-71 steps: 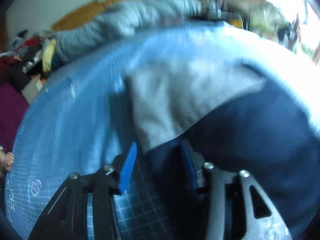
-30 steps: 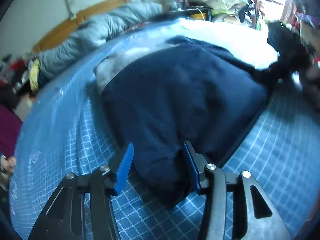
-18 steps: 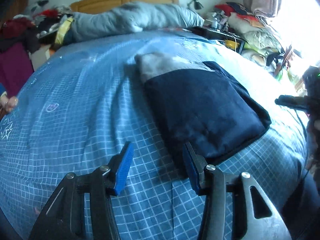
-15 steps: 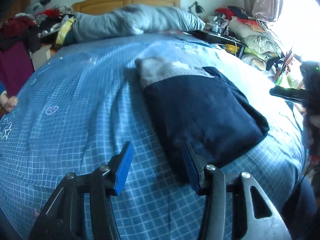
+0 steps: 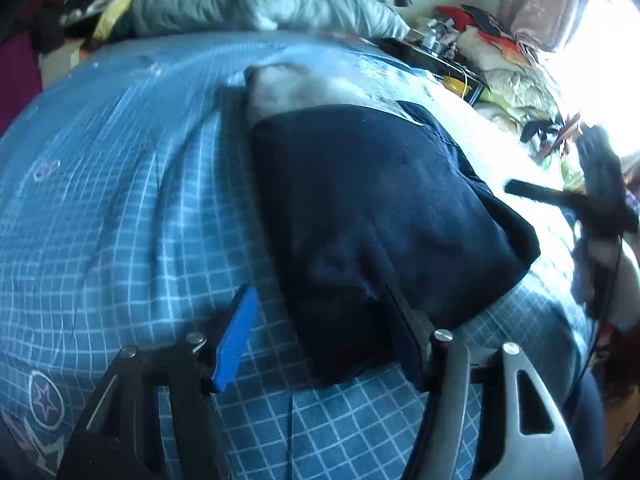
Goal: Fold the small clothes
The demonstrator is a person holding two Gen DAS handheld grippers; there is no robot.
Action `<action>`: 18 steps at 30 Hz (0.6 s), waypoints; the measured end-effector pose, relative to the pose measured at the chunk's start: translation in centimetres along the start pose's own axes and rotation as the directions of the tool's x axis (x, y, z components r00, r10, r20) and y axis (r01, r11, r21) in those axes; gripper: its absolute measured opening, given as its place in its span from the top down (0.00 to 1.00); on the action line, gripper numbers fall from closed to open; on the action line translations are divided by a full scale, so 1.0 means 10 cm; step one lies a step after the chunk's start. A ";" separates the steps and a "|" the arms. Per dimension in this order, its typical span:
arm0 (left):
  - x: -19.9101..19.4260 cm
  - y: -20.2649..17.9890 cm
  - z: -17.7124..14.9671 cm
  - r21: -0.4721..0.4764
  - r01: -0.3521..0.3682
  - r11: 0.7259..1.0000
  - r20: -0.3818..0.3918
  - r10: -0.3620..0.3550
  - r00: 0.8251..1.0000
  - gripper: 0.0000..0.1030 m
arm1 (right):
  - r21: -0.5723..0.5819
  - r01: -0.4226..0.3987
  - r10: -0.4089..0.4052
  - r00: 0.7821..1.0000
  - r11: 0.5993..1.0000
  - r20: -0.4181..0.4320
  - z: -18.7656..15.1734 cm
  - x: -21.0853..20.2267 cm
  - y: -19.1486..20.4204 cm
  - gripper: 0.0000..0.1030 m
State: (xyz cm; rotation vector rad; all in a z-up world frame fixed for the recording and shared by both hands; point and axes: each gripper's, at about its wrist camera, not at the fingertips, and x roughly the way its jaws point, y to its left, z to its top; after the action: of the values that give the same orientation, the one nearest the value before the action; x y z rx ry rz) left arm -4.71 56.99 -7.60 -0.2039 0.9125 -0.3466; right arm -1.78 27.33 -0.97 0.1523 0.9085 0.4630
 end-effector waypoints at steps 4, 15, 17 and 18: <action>-0.20 0.00 -0.03 0.007 -0.031 1.000 0.027 0.031 0.999 0.35 | 0.021 0.092 -0.092 0.996 0.996 0.004 -0.35 -0.37 -0.08 0.57; -0.44 0.45 -0.58 -0.038 -0.363 0.931 -0.099 0.358 0.929 0.33 | -0.199 0.423 -0.444 0.893 0.884 -0.075 -0.97 -0.32 0.11 0.00; -0.43 0.47 -0.68 -0.063 -0.363 0.930 -0.077 0.358 0.931 0.21 | -0.150 0.419 -0.430 0.901 0.896 -0.055 -1.01 -0.32 0.05 0.00; -0.42 0.46 -0.69 -0.070 -0.361 0.930 -0.088 0.354 0.931 0.19 | -0.119 0.409 -0.418 0.906 0.905 -0.064 -1.00 -0.32 0.00 0.00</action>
State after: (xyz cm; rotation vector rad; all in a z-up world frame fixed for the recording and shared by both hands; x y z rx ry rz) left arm -11.64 62.68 -10.16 -0.0997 1.0175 0.0247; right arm -11.37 25.27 -4.77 -0.1574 0.9712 0.1183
